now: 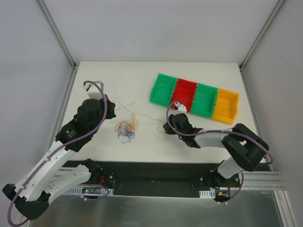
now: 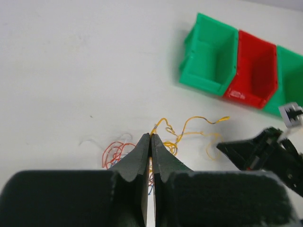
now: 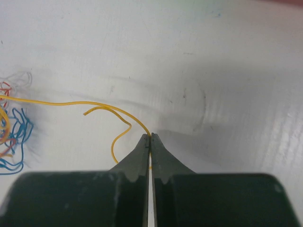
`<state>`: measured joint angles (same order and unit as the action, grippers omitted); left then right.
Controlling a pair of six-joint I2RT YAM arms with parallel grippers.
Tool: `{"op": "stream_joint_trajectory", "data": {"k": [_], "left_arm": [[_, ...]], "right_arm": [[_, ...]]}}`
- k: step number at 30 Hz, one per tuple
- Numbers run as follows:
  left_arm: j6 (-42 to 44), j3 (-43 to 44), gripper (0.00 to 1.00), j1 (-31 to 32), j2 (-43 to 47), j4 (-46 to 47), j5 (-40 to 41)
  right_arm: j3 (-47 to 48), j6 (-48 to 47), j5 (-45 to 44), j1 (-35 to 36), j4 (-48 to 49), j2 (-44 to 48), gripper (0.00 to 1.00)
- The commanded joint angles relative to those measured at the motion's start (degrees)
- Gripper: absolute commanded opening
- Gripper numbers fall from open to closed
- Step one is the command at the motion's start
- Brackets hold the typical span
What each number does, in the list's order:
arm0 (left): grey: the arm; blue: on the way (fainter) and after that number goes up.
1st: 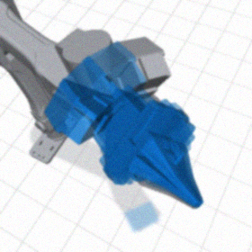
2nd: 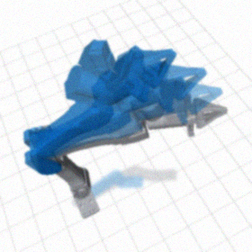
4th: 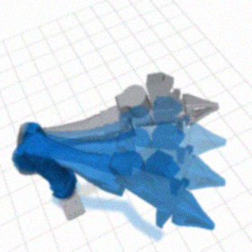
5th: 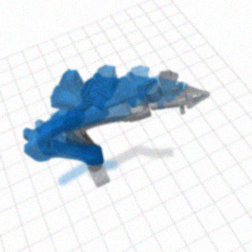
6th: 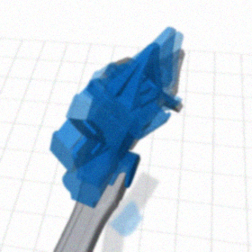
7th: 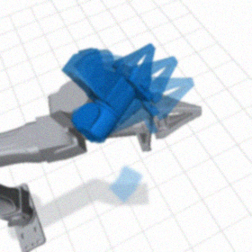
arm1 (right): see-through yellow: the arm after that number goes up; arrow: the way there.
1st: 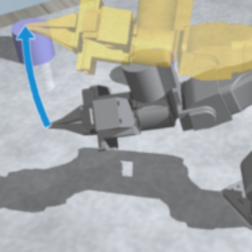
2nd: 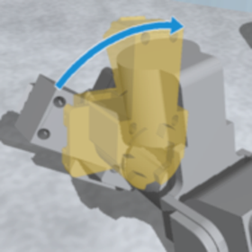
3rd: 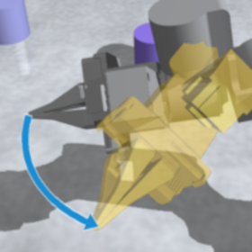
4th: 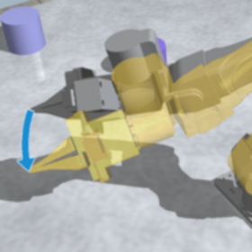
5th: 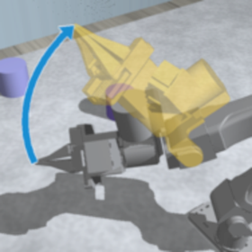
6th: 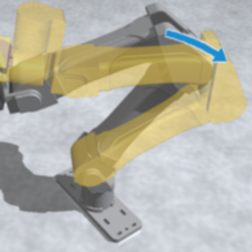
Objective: Untangle the cables
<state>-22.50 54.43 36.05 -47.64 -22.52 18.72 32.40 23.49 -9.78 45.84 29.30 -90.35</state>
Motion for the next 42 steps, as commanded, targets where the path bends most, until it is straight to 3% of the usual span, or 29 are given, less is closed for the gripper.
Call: {"op": "stream_joint_trajectory", "data": {"k": [1, 8, 14, 19, 23, 28, 34, 37, 39, 42], "left_arm": [[1.1, 1.9, 0.00, 0.4, 4.7, -2.9, 15.5], [3.9, 4.6, 0.00, 0.4, 4.9, -5.9, 29.4], [5.9, 5.9, 0.00, 0.3, 4.3, -8.9, 36.2], [4.8, 5.1, 0.00, 0.2, 6.2, -9.1, 46.4], [7.6, 6.8, 0.00, -0.4, 6.4, -8.5, 54.0], [11.1, 9.1, 0.00, -1.5, 7.8, -6.7, 58.0], [17.5, 8.4, 0.00, -4.1, 9.8, -2.0, 54.9], [24.6, 9.2, 0.00, -5.4, 9.7, 2.4, 52.1], [27.1, 10.5, 0.00, -6.2, 9.2, 4.1, 49.8], [27.1, 14.5, 0.00, -6.6, 8.7, 5.2, 43.7]], "right_arm": [[-4.9, -0.6, -10.2, 2.1, 4.0, 7.5, 0.00], [-13.1, -1.2, -21.9, 3.1, 2.2, 25.6, 0.01], [-11.2, -1.3, -31.5, 1.4, -23.5, 51.4, 0.01], [-2.3, -7.5, -36.7, -5.8, -47.1, 62.7, 0.01], [7.6, -18.1, -38.5, -10.6, -51.4, 65.2, 0.01], [15.4, -23.1, -38.9, -13.3, -55.5, 61.2, 0.01], [14.4, -24.8, -39.8, -16.1, -55.2, 62.4, 0.00], [14.2, -25.6, -41.5, -18.0, -55.8, 62.7, 0.01], [14.4, -25.2, -38.8, -19.4, -56.7, 61.9, 0.00], [13.0, -21.0, -27.5, -19.7, -57.2, 60.6, 0.01]]}}
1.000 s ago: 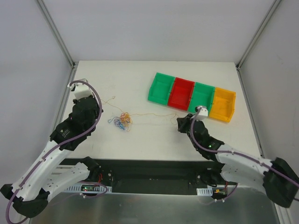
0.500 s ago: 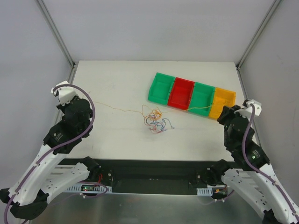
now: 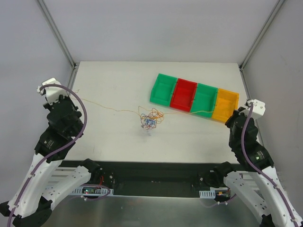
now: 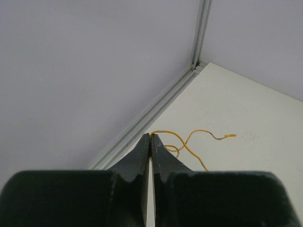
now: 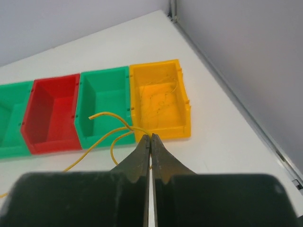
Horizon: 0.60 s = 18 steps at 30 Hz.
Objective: Untangle the cables
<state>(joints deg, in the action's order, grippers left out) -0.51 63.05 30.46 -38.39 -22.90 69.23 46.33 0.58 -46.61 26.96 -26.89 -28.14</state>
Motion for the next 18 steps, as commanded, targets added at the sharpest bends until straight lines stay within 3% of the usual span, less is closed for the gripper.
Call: {"op": "stream_joint_trajectory", "data": {"k": [1, 5, 9, 12, 15, 18], "left_arm": [[3.4, 8.4, 0.00, -1.0, -0.6, 5.3, -10.9], [-8.5, 20.7, 0.00, -1.0, -3.0, 2.9, -29.1], [-18.9, 26.0, 0.00, -1.0, -5.8, 3.8, -45.4], [-22.3, 29.5, 0.00, -1.0, -9.7, 5.1, -55.9], [-26.1, 32.8, 0.00, -1.0, -12.9, 5.2, -64.2], [-27.3, 34.8, 0.00, -1.0, -15.6, 5.1, -70.4]], "right_arm": [[-3.1, 2.8, 15.5, -0.8, 1.2, -1.5, 0.00], [-15.7, 11.4, 36.3, -0.8, 17.7, -1.0, 0.01], [-22.5, 14.0, 54.3, 0.5, 35.7, -10.6, 0.03], [-20.2, 10.4, 57.2, 4.6, 37.6, -18.6, 0.10], [-17.9, 8.0, 54.6, 9.1, 38.2, -23.1, 0.13], [-15.0, 7.3, 54.9, 11.1, 38.8, -26.3, 0.26]]}}
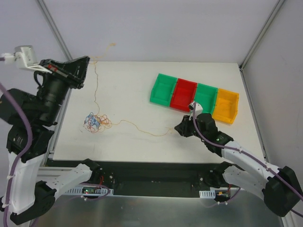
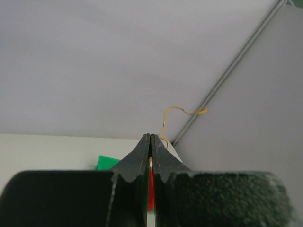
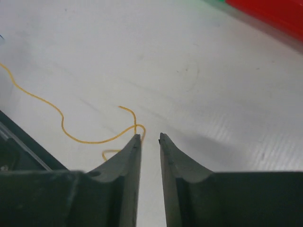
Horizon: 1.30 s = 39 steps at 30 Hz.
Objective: Untangle the cables
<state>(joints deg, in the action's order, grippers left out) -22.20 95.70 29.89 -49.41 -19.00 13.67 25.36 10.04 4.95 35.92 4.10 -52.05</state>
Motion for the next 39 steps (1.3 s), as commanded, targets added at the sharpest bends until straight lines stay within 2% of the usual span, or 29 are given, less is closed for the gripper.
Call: {"op": "stream_joint_trajectory", "data": {"k": [1, 6, 7, 11, 16, 18, 21, 24, 26, 30, 31, 34, 36, 39], "left_arm": [[-5.8, 2.4, 0.00, -0.4, -5.2, 1.3, -16.2], [-7.3, 1.9, 0.00, -0.4, -7.0, 1.4, -20.0], [-7.6, 1.9, 0.00, -0.4, -7.3, 1.4, -20.2], [-9.4, 1.9, 0.00, -0.4, -8.4, 1.8, -21.1], [-10.2, 3.5, 0.00, -0.4, -9.7, 1.9, -22.5], [-11.0, 3.7, 0.00, -0.4, -9.9, 1.9, -21.9], [-12.3, 3.3, 0.00, -0.4, -10.0, 1.9, -20.8], [-13.0, 3.8, 0.00, -0.4, -10.8, 2.0, -21.4], [-13.7, 4.1, 0.00, -0.4, -11.2, 2.6, -22.3], [-13.6, 4.4, 0.00, -0.4, -11.8, 3.4, -22.1], [-13.3, 4.5, 0.00, -0.4, -11.6, 3.5, -21.2], [-12.5, 5.4, 0.00, -0.4, -11.7, 3.9, -18.9], [-12.6, 5.9, 0.00, -0.4, -12.1, 4.5, -18.7], [-12.7, 8.0, 0.00, -0.4, -13.2, 4.7, -19.4]], "right_arm": [[7.0, -2.2, 3.7, 2.7, 7.8, -3.0, 0.33], [14.1, -4.2, 6.9, 6.6, 7.8, -6.5, 0.72], [14.8, -4.9, 7.4, 7.6, 9.4, -6.8, 0.75], [14.5, -8.9, 7.5, 13.1, 25.1, -11.3, 0.81], [18.6, -12.3, 6.0, 17.8, 34.4, -20.1, 0.81], [20.8, -13.4, -0.2, 19.4, 35.5, -23.3, 0.80], [26.0, -14.4, -15.3, 20.9, 30.5, -27.2, 0.70], [28.0, -15.5, -20.7, 21.4, 33.3, -30.6, 0.63], [29.9, -14.1, -22.5, 21.4, 33.7, -33.2, 0.57], [31.8, -12.1, -19.4, 21.6, 33.2, -39.3, 0.31], [30.3, -12.2, -18.8, 21.9, 34.7, -40.5, 0.28], [25.5, -12.2, -17.0, 22.7, 45.9, -45.1, 0.28], [26.0, -12.7, -16.1, 22.8, 46.1, -47.2, 0.28], [26.1, -12.0, -19.5, 22.8, 45.1, -48.2, 0.31]]}}
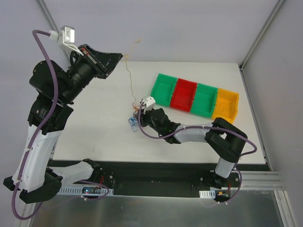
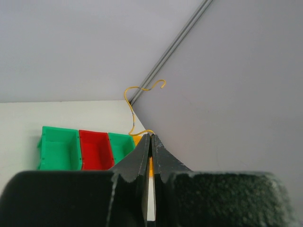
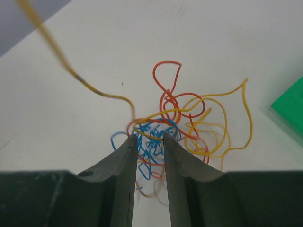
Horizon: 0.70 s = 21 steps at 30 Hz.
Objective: Untangle the cables
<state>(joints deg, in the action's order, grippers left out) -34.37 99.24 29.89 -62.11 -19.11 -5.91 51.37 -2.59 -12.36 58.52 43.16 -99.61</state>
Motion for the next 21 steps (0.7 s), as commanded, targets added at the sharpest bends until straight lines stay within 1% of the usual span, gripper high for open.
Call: {"op": "stream_joint_trajectory", "data": {"k": [1, 3, 7, 9, 13, 16, 21], "left_arm": [[-0.4, 5.4, 0.00, -0.4, -0.9, 4.7, 0.2], [0.4, 7.4, 0.00, -0.4, -1.9, 4.9, 0.2], [4.0, 12.0, 0.00, -0.4, -4.2, 4.3, 1.3], [4.0, 13.9, 0.00, -0.4, -5.0, 3.8, 1.9], [3.2, 17.4, 0.00, -0.4, -6.3, 3.8, 1.6], [2.6, 20.9, 0.00, -0.4, -7.7, 3.8, 0.1], [2.8, 23.7, 0.00, -0.4, -9.1, 3.8, -1.3]], "right_arm": [[0.1, 0.5, -3.0, 0.1, 6.1, -1.4, 0.32], [0.2, 0.1, -3.6, 0.2, 5.5, -2.9, 0.33], [-1.9, 3.9, -3.9, 0.2, 4.6, -3.0, 0.35], [-3.3, 4.5, -4.4, 0.1, 4.6, -2.3, 0.36], [-4.4, 2.9, -5.6, 0.2, 4.5, -0.4, 0.42], [-4.3, 2.9, -8.6, -0.2, 3.3, -0.4, 0.46], [-3.8, 7.4, -9.1, -2.8, 0.0, -1.8, 0.50]]}}
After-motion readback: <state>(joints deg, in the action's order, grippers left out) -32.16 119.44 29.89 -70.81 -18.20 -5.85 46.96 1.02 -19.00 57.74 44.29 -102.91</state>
